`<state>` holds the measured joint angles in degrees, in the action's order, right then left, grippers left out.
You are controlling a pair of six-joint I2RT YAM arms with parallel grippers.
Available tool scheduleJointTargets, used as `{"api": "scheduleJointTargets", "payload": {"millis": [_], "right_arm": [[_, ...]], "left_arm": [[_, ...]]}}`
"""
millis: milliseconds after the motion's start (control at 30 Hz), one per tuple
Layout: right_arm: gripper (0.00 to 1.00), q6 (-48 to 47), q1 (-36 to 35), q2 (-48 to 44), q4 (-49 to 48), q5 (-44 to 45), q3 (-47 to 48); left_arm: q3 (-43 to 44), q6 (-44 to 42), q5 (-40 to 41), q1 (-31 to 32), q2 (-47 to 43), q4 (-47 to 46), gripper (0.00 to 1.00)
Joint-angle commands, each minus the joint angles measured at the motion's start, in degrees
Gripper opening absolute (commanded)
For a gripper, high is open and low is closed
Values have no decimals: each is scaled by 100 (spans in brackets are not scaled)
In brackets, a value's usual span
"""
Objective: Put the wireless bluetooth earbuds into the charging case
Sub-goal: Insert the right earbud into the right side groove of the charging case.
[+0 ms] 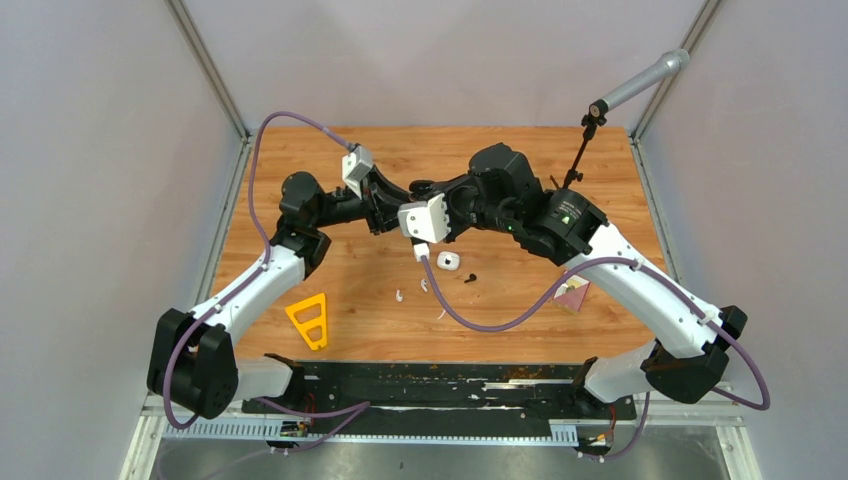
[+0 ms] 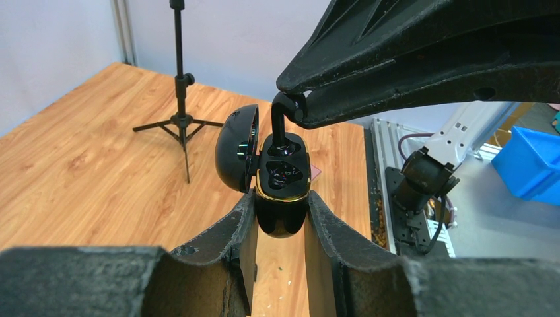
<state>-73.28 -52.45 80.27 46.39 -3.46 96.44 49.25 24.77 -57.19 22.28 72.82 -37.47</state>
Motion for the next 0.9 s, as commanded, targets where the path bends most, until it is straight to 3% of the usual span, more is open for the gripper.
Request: {"api": "scheduleJointTargets", "payload": {"millis": [0, 100, 233, 400, 533, 867], "right_arm": [[0, -127, -46, 30, 239, -14, 182], [4, -132, -46, 57, 247, 16, 205], [20, -183, -46, 87, 331, 12, 276], [27, -182, -51, 162, 431, 36, 429], [39, -159, -55, 235, 513, 41, 579], [48, 82, -48, 326, 600, 152, 890]], "left_arm": [[181, -23, 7, 15, -150, -234, 0], [165, -54, -20, 13, -151, -250, 0], [123, -113, 1, 13, -130, -304, 0], [39, -104, 32, 13, -113, -421, 0], [-26, -139, 46, 14, -127, -467, 0], [-100, -144, 94, 13, -97, -541, 0]]}}
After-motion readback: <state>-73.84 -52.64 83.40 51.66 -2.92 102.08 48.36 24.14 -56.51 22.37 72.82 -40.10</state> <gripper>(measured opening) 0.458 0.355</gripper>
